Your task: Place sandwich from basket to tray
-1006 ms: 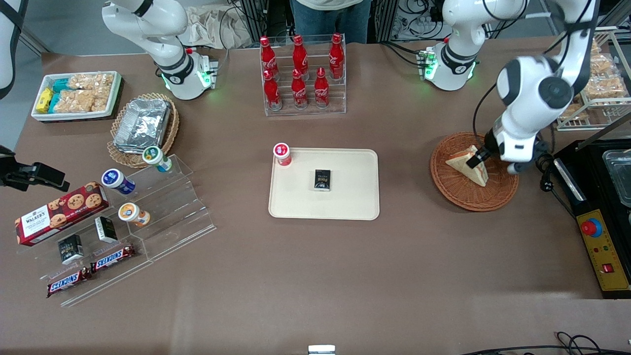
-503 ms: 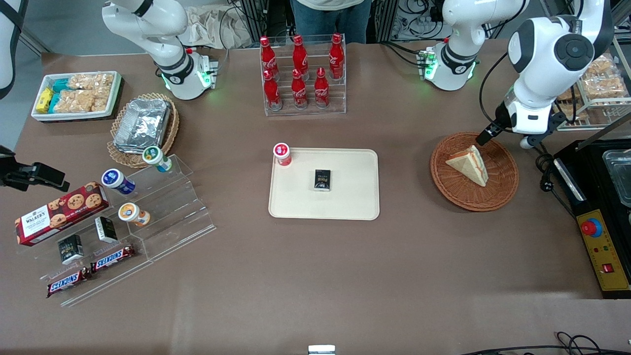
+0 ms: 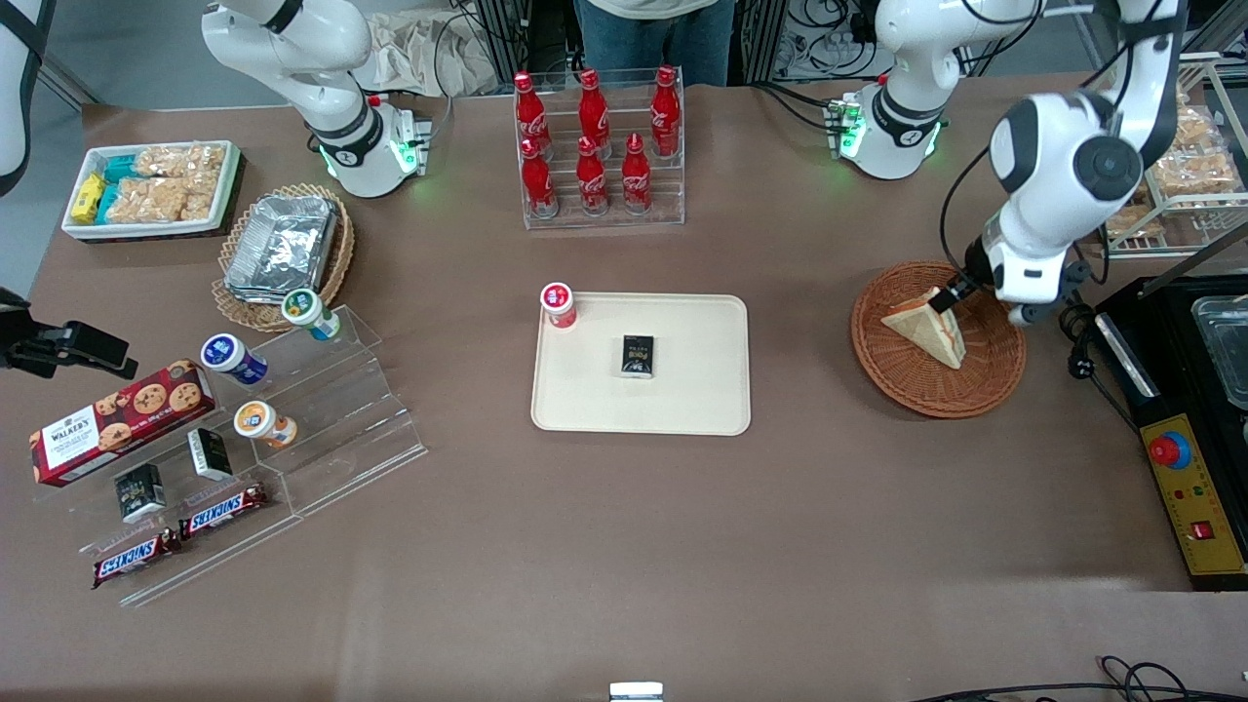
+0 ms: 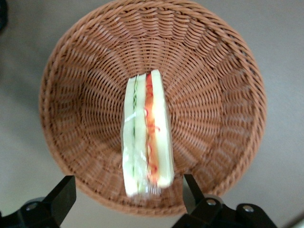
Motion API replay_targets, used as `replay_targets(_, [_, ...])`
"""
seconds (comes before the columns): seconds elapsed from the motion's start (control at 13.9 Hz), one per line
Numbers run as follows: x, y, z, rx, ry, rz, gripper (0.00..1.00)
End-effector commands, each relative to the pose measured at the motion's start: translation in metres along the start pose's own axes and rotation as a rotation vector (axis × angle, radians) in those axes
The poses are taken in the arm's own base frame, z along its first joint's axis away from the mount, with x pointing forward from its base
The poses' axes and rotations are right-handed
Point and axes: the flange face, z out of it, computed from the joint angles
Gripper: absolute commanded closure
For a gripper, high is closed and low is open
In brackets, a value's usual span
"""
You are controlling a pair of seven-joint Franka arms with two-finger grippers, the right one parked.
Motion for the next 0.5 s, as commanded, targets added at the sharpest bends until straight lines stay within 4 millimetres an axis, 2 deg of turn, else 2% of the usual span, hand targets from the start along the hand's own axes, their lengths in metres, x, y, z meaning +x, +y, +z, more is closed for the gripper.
replay_targets(0.0, [0.005,-0.002,0.027,-0.011,0.009,0.002,0.00])
replay_targets(0.43, [0.002,0.000,0.056,-0.026,0.009,-0.019,0.00])
